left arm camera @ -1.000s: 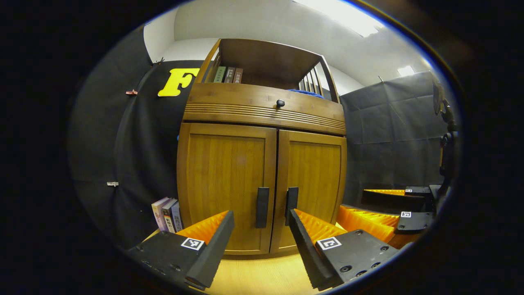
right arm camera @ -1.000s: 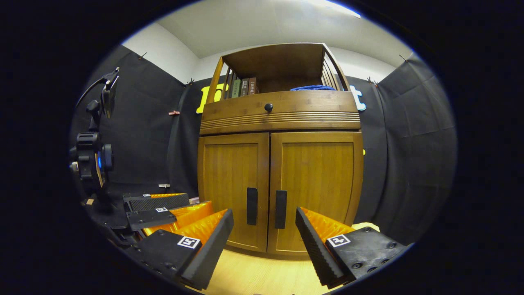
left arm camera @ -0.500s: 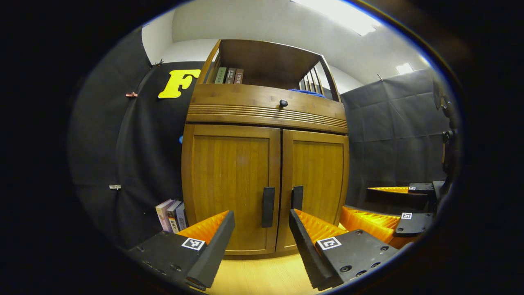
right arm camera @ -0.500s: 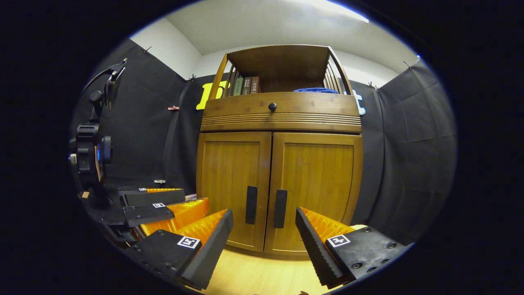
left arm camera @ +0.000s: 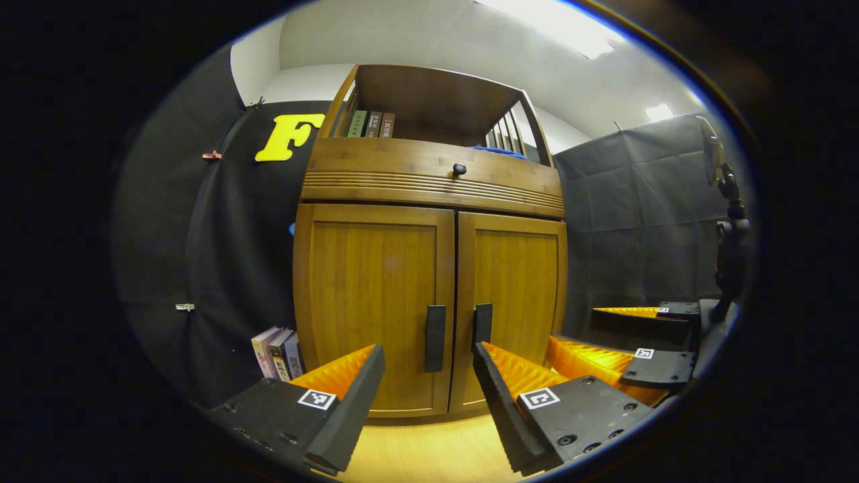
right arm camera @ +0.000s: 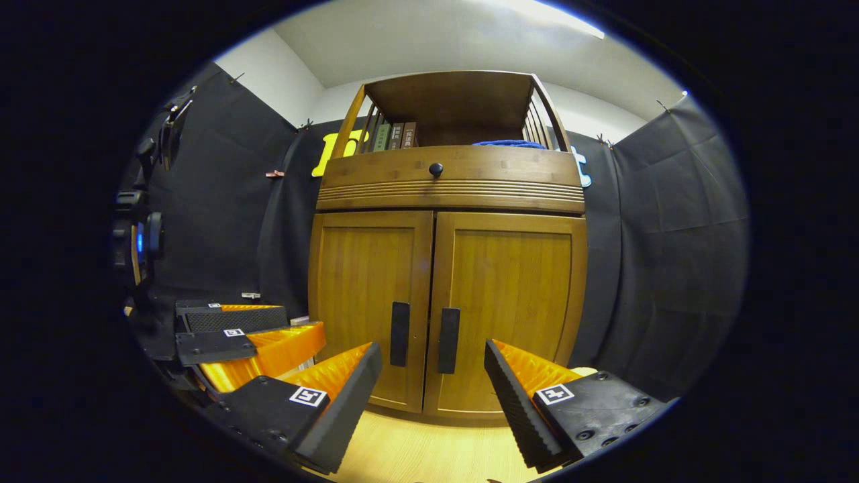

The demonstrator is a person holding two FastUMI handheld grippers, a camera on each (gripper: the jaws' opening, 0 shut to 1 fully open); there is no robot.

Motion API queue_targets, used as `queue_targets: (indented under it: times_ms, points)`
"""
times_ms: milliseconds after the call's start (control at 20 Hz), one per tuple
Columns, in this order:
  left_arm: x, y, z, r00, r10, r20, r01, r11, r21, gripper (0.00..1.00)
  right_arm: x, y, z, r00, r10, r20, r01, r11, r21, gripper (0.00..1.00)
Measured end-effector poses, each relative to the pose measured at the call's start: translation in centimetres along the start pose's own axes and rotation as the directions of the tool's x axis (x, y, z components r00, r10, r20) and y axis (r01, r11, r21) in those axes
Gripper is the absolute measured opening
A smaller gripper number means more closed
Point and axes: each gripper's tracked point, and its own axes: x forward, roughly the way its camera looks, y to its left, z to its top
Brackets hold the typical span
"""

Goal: Open the right door of the double-door shoe cabinet with the right hand, and open the left door with the left hand.

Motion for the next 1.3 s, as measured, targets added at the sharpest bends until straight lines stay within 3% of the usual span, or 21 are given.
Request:
queue_targets:
  times_ms: [400,750,950,1000,1050,1300]
  points:
    - [-2.0,0.3,0.4,1.000,0.000,0.030,0.000,1.000,-0.024,0.86,5.1,-1.2,-1.4,1.000,-0.019,-0.005,0.020,0.999,0.033,0.97]
    - [-3.1,1.8,0.2,0.999,0.026,0.034,-0.026,1.000,0.003,0.84,11.4,-1.2,-5.5,0.997,-0.028,-0.071,0.031,0.999,0.042,0.97]
    - [-3.3,2.4,0.2,0.999,0.018,0.043,-0.018,1.000,-0.004,0.83,14.4,-1.8,-6.1,0.997,-0.056,-0.048,0.058,0.998,0.029,0.99]
    - [-3.2,2.5,0.1,0.999,0.016,0.046,-0.016,1.000,-0.006,0.83,15.1,-2.0,-6.4,0.997,-0.066,-0.046,0.067,0.998,0.021,0.95]
    - [-3.3,2.8,0.1,0.999,0.019,0.049,-0.019,1.000,-0.005,0.83,15.7,-2.1,-6.9,0.996,-0.071,-0.048,0.071,0.997,0.013,0.99]
    - [-3.3,3.8,-0.1,0.998,0.037,0.060,-0.037,0.999,0.002,0.82,18.0,-2.2,-8.3,0.995,-0.080,-0.053,0.081,0.997,0.010,0.95]
